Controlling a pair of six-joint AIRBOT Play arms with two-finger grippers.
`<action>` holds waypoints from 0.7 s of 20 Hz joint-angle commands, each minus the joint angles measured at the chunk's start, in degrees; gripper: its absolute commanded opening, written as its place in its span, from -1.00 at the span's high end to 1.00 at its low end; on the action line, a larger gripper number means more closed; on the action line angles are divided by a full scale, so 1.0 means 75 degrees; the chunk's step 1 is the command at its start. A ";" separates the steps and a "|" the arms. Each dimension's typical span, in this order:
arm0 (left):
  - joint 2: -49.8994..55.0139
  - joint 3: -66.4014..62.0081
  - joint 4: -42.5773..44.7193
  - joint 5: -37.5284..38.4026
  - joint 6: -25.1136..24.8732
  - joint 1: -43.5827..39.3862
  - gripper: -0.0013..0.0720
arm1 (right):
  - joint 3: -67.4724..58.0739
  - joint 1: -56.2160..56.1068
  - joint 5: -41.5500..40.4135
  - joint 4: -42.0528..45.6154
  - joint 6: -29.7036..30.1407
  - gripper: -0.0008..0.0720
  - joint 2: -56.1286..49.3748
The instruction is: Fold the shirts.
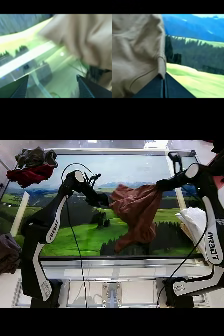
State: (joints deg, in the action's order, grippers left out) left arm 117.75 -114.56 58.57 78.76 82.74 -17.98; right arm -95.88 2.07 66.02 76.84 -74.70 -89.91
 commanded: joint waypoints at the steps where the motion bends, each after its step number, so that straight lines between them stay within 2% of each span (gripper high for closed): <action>1: 0.0122 0.0280 -0.0070 -0.0527 -0.0003 -0.0286 -0.97 | -0.0391 0.0420 0.0673 0.0114 -0.0020 0.90 0.0131; 7: 0.0746 0.0402 -0.0513 -0.0350 -0.0329 -0.1282 -0.97 | -0.0399 0.0662 0.0615 0.0428 0.0160 0.91 0.0134; 9: 0.0746 0.0379 -0.1469 -0.0568 -0.0761 -0.1402 -0.97 | -0.0399 0.0868 0.0839 0.0370 0.0163 0.91 0.0134; 11: 0.0746 0.0382 -0.2296 -0.0664 -0.0924 -0.1443 -0.96 | -0.0399 0.1017 0.0938 0.0318 0.0160 0.91 0.0137; 13: 0.0746 0.0382 -0.2477 -0.0187 -0.1035 -0.1486 -0.96 | -0.0399 0.1070 0.0935 0.0271 0.0163 0.91 0.0140; 14: 0.0746 0.0382 -0.2629 0.0248 -0.1405 -0.1515 -0.95 | -0.0399 0.1067 0.0935 0.0274 0.0166 0.91 0.0137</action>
State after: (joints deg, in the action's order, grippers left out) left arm 123.20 -111.70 44.14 75.94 76.23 -28.60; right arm -98.85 9.30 72.31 79.22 -73.52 -88.88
